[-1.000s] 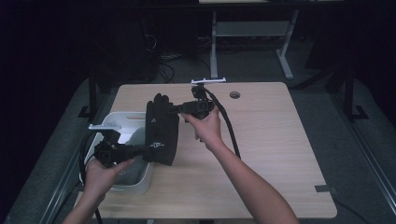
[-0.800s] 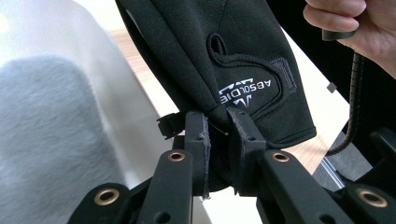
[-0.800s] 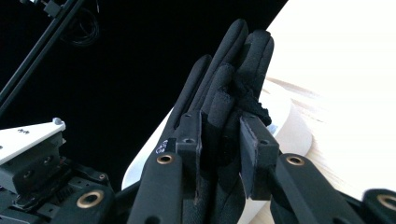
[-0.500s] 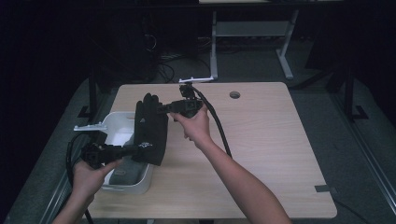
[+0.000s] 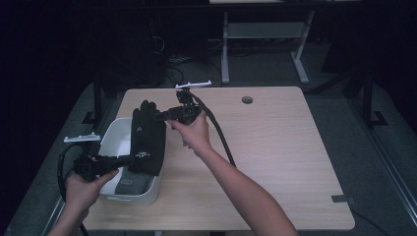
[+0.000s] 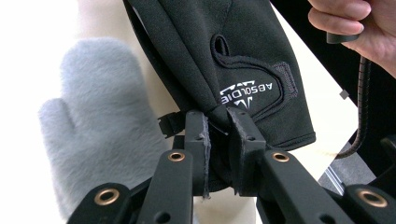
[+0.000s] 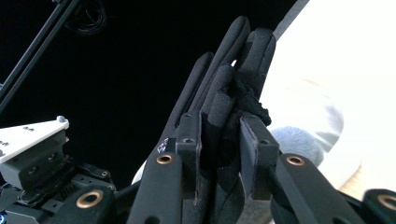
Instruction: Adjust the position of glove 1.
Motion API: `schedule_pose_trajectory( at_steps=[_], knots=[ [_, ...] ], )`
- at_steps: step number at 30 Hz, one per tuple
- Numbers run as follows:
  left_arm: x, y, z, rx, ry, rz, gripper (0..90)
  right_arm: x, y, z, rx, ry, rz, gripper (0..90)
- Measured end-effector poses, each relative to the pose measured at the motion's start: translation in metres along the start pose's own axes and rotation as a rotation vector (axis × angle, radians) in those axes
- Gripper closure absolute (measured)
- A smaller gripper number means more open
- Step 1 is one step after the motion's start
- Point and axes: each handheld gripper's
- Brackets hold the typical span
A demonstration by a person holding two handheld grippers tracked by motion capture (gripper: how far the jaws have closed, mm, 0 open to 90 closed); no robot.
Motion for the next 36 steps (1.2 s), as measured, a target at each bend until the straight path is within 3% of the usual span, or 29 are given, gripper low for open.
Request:
schedule_pose_trajectory(
  at_steps=[17, 28, 36],
  knots=[
    [0.022, 0.016, 0.018, -0.007, -0.034, 0.051, 79.3, 0.004, 0.006, -0.037, 0.028, -0.008, -0.010, 71.0],
    [0.038, 0.030, 0.024, 0.018, -0.047, 0.096, 79.2, -0.005, 0.018, -0.067, 0.075, 0.005, -0.019, 70.8],
    [0.046, 0.036, 0.024, 0.068, -0.032, 0.127, 78.9, -0.012, 0.026, -0.079, 0.116, 0.028, -0.018, 70.1]
  ],
)
Point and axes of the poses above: each handheld gripper's, and its own axes: z roughly backward along the jaws, y roughly out of its underside, x roughly to its left, and after that the axes turned 2 degrees about y, right-handed
